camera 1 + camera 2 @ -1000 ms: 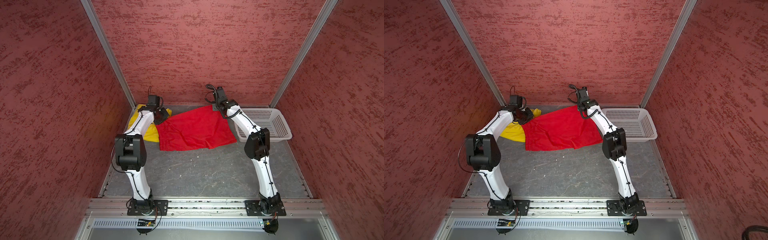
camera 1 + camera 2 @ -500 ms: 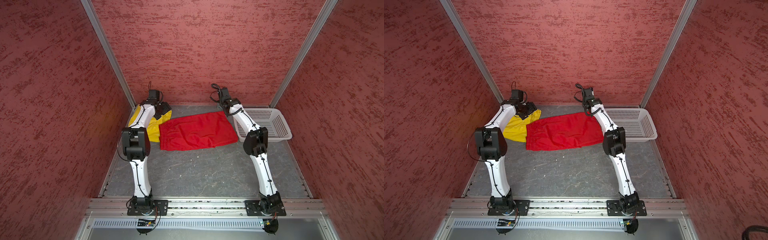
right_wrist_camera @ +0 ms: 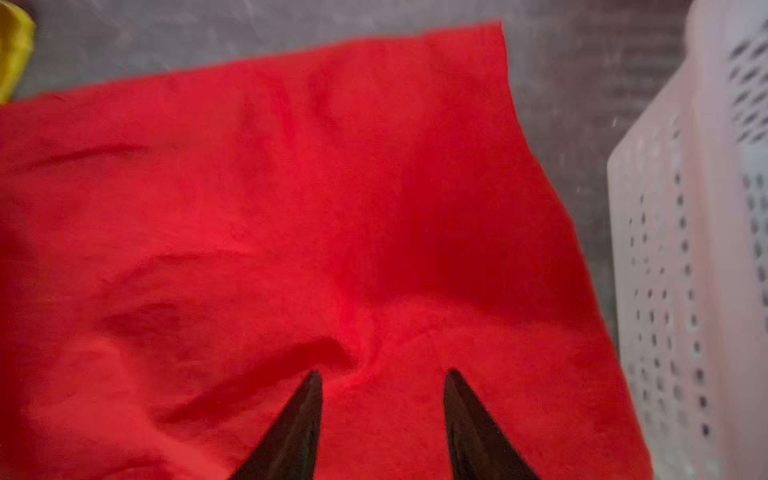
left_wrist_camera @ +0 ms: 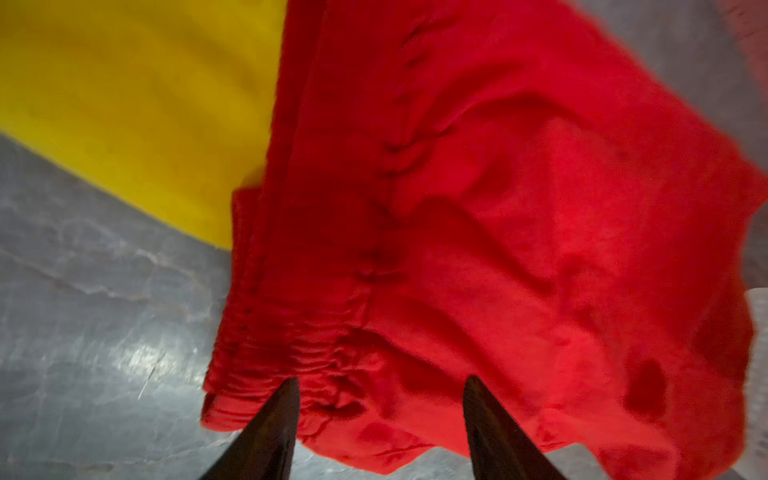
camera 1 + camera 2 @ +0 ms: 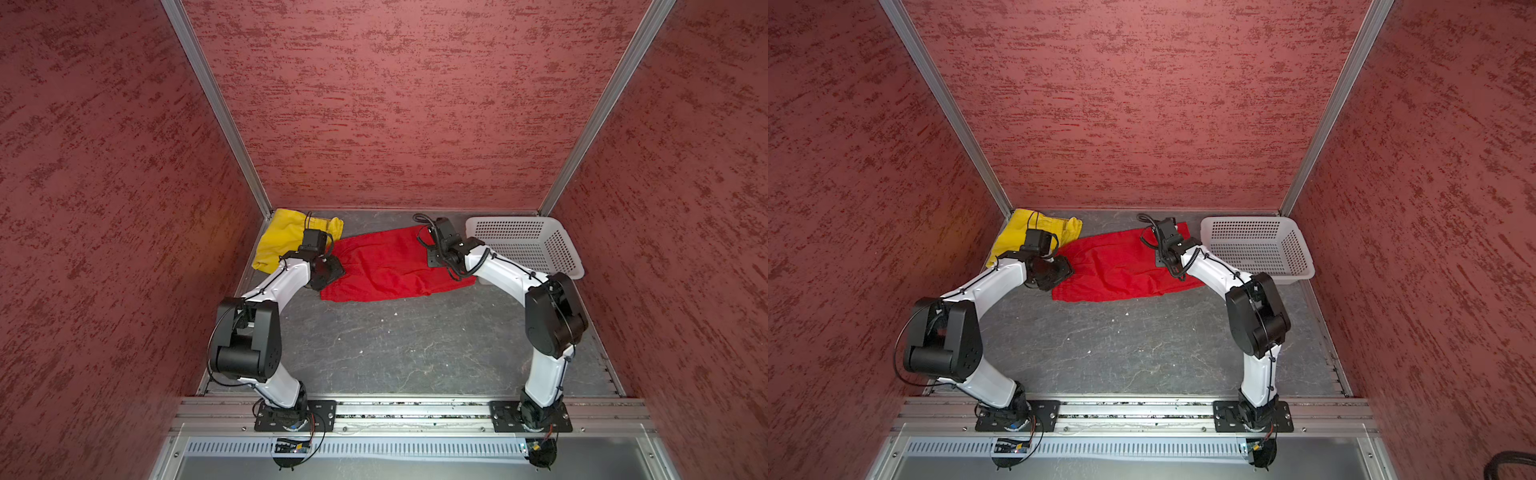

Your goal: Fold and stack the shorts

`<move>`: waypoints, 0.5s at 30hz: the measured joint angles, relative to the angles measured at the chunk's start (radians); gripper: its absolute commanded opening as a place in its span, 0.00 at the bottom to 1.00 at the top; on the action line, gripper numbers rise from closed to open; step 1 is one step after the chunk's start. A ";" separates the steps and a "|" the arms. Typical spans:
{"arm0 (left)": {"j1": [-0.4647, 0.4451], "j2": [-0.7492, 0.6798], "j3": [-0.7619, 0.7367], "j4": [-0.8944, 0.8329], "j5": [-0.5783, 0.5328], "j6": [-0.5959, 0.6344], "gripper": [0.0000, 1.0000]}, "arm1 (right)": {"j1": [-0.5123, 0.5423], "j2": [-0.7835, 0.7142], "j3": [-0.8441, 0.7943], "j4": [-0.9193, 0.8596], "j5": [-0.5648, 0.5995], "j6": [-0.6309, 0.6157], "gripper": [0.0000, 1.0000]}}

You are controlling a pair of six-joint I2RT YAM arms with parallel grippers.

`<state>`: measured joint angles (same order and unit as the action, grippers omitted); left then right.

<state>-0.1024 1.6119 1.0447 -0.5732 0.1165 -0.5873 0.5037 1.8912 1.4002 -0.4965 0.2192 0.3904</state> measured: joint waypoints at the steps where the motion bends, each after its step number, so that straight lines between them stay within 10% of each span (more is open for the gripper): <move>1: 0.000 0.000 -0.031 0.006 -0.005 -0.001 0.62 | -0.003 0.000 -0.041 0.009 -0.005 0.013 0.49; 15: 0.080 -0.024 -0.203 0.116 -0.011 0.028 0.54 | -0.027 0.011 -0.262 0.148 0.020 0.085 0.47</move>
<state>-0.0219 1.5875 0.8417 -0.4572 0.1051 -0.5594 0.4770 1.9026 1.1381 -0.3485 0.2390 0.4751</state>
